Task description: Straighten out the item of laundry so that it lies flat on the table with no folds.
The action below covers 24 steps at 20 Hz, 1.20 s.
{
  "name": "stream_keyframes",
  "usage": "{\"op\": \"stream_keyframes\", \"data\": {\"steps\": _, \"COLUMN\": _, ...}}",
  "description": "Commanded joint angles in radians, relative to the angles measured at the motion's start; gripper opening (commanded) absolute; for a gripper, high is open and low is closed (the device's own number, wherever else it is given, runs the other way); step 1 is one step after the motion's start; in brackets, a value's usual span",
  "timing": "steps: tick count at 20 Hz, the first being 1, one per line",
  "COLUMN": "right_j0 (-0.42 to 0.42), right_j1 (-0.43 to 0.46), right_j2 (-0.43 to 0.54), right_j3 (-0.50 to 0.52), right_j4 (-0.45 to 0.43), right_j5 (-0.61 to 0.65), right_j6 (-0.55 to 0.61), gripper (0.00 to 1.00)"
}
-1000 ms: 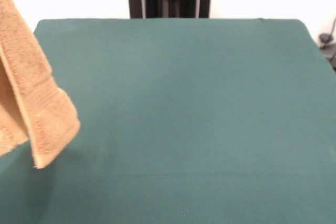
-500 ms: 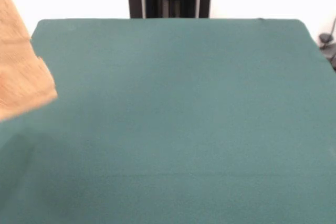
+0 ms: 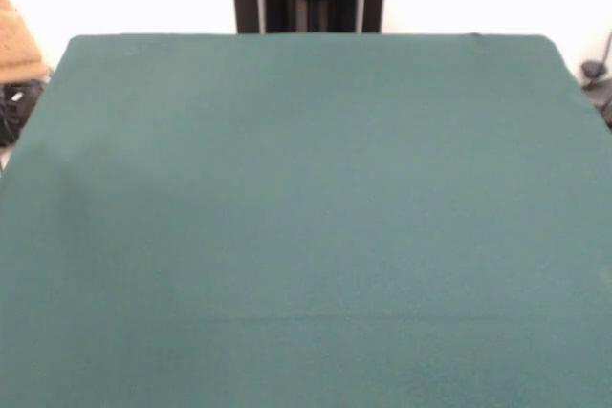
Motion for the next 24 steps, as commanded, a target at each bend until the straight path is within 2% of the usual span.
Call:
{"op": "stream_keyframes", "data": {"steps": 1, "right_j0": 0.027, "right_j1": -0.097, "right_j2": 0.024, "right_j3": 0.336, "right_j4": 0.016, "right_j5": -0.026, "right_j6": -0.137, "gripper": 0.00}}
{"op": "stream_keyframes", "data": {"steps": 5, "right_j0": 0.002, "right_j1": -0.098, "right_j2": 0.037, "right_j3": 0.370, "right_j4": 0.013, "right_j5": -0.066, "right_j6": -0.166, "gripper": 0.00}}
{"op": "stream_keyframes", "data": {"steps": 12, "right_j0": -0.057, "right_j1": -0.085, "right_j2": 0.078, "right_j3": 0.470, "right_j4": 0.018, "right_j5": -0.256, "right_j6": -0.225, "gripper": 0.00}}
{"op": "stream_keyframes", "data": {"steps": 18, "right_j0": -0.131, "right_j1": -0.081, "right_j2": 0.122, "right_j3": 0.490, "right_j4": 0.006, "right_j5": -0.291, "right_j6": -0.325, "gripper": 0.00}}
{"op": "stream_keyframes", "data": {"steps": 24, "right_j0": -0.174, "right_j1": -0.078, "right_j2": 0.159, "right_j3": 0.510, "right_j4": -0.010, "right_j5": -0.332, "right_j6": -0.336, "gripper": 0.00}}
